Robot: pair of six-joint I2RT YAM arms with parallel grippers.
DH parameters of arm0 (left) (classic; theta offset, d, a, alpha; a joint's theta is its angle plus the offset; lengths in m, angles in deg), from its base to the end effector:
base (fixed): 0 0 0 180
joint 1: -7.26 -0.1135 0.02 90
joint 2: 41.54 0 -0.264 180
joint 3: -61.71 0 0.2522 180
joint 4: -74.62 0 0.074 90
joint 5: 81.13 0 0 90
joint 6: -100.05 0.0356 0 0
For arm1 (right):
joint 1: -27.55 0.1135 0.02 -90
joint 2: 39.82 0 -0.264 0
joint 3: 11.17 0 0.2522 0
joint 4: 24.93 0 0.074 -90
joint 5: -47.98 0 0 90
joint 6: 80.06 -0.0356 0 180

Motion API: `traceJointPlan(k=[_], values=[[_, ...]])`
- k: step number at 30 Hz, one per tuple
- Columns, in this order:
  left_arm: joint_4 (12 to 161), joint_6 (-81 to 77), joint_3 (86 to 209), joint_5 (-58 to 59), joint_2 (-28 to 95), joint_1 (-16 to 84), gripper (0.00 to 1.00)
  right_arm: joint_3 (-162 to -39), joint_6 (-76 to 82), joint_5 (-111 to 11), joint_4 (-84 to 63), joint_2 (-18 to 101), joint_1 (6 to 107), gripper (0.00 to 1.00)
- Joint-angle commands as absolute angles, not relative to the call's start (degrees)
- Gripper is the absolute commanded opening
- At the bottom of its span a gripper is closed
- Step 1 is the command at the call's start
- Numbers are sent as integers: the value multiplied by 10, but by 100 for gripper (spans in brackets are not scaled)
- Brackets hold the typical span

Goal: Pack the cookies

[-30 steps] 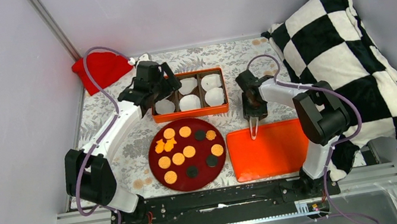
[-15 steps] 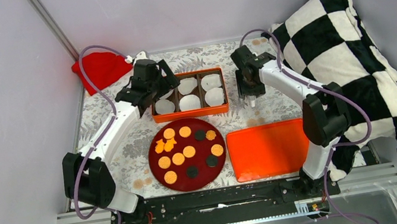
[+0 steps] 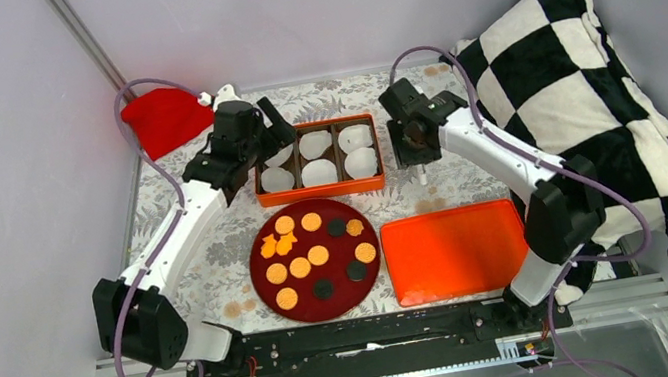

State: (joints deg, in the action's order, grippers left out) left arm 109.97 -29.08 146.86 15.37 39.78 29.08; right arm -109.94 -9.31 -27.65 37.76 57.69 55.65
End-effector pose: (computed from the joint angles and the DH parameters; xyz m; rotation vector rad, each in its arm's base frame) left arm 0.3032 -0.1171 0.3341 -0.3927 2.1236 -0.5072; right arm 0.3204 0.1611 0.2855 -0.1168 2.5860 -0.0342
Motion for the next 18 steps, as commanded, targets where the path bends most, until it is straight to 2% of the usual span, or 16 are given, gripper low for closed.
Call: traceJointPlan(k=[1,8,11,18], values=[[1100,-290,1454,199,377,294,88,-1103,-86,-264,379,503,623,32],[1135,-299,1413,288,336,307,84,-1076,-91,-251,406,462,761,33],[1160,-303,1410,337,321,314,79,-1054,-103,-265,407,458,821,33],[1166,-304,1394,354,295,333,77,-1045,-118,-279,405,486,929,34]])
